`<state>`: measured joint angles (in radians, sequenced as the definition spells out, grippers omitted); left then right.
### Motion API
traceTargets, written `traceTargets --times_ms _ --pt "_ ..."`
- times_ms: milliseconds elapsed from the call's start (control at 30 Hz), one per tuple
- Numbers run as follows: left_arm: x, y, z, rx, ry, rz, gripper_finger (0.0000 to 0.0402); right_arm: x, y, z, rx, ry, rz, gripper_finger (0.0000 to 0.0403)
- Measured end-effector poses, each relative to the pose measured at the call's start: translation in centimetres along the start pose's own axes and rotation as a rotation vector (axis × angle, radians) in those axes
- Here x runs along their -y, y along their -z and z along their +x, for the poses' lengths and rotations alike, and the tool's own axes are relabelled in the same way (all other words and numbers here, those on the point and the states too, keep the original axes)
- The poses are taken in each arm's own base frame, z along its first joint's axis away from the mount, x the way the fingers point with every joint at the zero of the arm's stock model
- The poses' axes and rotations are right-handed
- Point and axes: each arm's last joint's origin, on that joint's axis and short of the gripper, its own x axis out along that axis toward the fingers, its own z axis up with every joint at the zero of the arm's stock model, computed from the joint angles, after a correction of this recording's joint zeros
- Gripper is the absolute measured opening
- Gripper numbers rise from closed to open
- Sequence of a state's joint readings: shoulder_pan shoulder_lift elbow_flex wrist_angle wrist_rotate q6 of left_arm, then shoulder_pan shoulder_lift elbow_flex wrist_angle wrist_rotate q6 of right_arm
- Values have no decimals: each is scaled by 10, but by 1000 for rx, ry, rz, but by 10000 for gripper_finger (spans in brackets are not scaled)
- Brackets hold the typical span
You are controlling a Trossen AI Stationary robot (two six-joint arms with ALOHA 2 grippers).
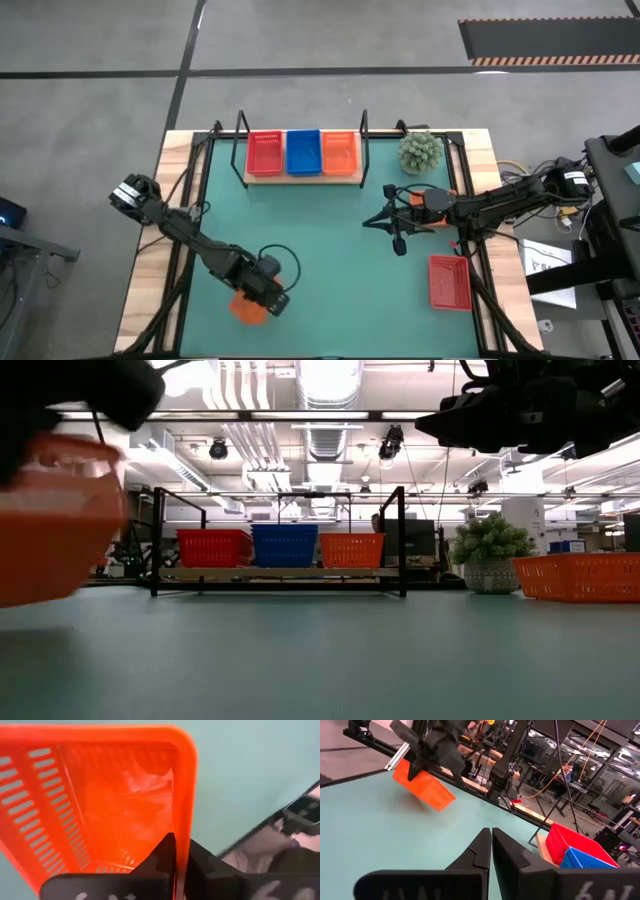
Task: Stack baskets on shelf by color
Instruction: Stack the bottom orange bin on top of the orange bin on the shelf
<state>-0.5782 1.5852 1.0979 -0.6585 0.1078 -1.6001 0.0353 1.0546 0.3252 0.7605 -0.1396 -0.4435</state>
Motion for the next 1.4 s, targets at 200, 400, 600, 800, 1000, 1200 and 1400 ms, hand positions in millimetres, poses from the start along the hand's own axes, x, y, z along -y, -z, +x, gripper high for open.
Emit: traceTargets --times_ms 200,400,600,800,1000,1200,1400 --pt "21 -14 -15 337 74 336 0 0 0 0 0 0 -2 9" --pt "34 -21 -24 581 16 743 0 0 0 0 0 0 -2 9" --pt "33 -27 -24 599 -94 1050 0 -2 -2 1 12 -64 81 16" --pt "31 -33 -25 592 -219 1372 0 6 -26 21 -33 -165 196 78" --pt "23 -40 -22 452 -278 1589 0 15 -55 55 -66 -272 171 151" --pt "19 -50 -22 399 -256 1618 0 28 -76 103 -146 -370 147 192" --pt "18 -56 -23 402 -275 1658 0 34 -80 147 -283 -465 134 201"
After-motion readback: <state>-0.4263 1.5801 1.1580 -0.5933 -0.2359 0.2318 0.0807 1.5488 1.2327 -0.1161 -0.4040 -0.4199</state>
